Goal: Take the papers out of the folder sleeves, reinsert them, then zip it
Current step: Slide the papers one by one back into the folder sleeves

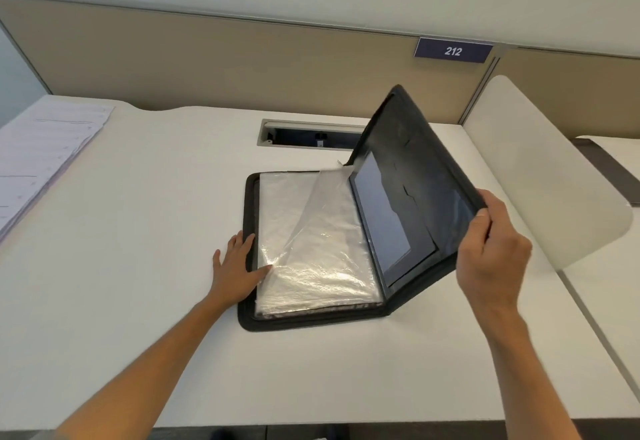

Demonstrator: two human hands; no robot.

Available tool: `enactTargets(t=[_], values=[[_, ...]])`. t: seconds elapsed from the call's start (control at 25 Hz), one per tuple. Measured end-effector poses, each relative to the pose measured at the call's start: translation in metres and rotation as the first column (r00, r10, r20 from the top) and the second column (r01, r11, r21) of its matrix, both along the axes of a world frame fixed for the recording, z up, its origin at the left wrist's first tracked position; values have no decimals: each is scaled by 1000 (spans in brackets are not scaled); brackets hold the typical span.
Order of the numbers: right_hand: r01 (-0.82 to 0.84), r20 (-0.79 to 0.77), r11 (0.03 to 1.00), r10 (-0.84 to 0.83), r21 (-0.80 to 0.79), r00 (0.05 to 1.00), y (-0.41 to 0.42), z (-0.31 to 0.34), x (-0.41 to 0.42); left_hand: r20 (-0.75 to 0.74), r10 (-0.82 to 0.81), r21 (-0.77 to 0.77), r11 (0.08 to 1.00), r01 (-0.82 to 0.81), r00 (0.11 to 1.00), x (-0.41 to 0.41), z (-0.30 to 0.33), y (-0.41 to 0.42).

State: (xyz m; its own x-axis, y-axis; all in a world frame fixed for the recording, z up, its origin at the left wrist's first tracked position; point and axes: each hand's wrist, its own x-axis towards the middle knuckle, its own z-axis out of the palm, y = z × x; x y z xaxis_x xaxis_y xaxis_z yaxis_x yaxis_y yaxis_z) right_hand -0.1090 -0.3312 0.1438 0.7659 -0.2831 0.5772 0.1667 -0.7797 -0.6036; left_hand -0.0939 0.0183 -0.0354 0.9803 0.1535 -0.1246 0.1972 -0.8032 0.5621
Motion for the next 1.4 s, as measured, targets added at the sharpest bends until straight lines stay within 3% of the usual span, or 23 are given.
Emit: enactTargets(t=[0.12,0.24,0.44,0.56,0.68,0.76,0.92,1.12,1.24,1.32,1.4], values=[[160,-22,987,-161,-31,987,-24,-8,4,-29,1,-6,1000,-1,1000,10,6,3],[312,-148,937,-335,-158,931,-49,-25,9,-26,66,38,997,-65,997,8,7,-6],[312,-381,875,-449,-369,808,-78,-79,15,31,173,-1,985,-173,984,-12,1,-36],[196,-530,886,-416,-421,739,-75,-111,13,65,127,-38,991,-125,990,-17,8,-38],[-37,-617,915,-240,-401,750,-50,-133,12,253,-120,243,968,57,960,-21,12,-51],[-219,-652,895,-99,-389,752,-27,-144,13,350,-226,333,937,105,909,-14,10,-59],[-451,-703,834,111,-319,703,13,-159,14,290,-233,361,925,120,928,19,24,-77],[-525,-652,807,247,-272,717,38,-167,16,72,-184,188,968,167,980,45,53,-103],[-569,-657,788,302,-236,691,44,-172,12,9,-22,-127,992,23,1000,46,58,-95],[-584,-646,782,332,-219,687,44,-175,10,-10,158,-361,920,-151,987,42,60,-82],[-588,-619,775,350,-231,704,44,-176,10,-32,350,-471,821,-323,936,37,60,-64]])
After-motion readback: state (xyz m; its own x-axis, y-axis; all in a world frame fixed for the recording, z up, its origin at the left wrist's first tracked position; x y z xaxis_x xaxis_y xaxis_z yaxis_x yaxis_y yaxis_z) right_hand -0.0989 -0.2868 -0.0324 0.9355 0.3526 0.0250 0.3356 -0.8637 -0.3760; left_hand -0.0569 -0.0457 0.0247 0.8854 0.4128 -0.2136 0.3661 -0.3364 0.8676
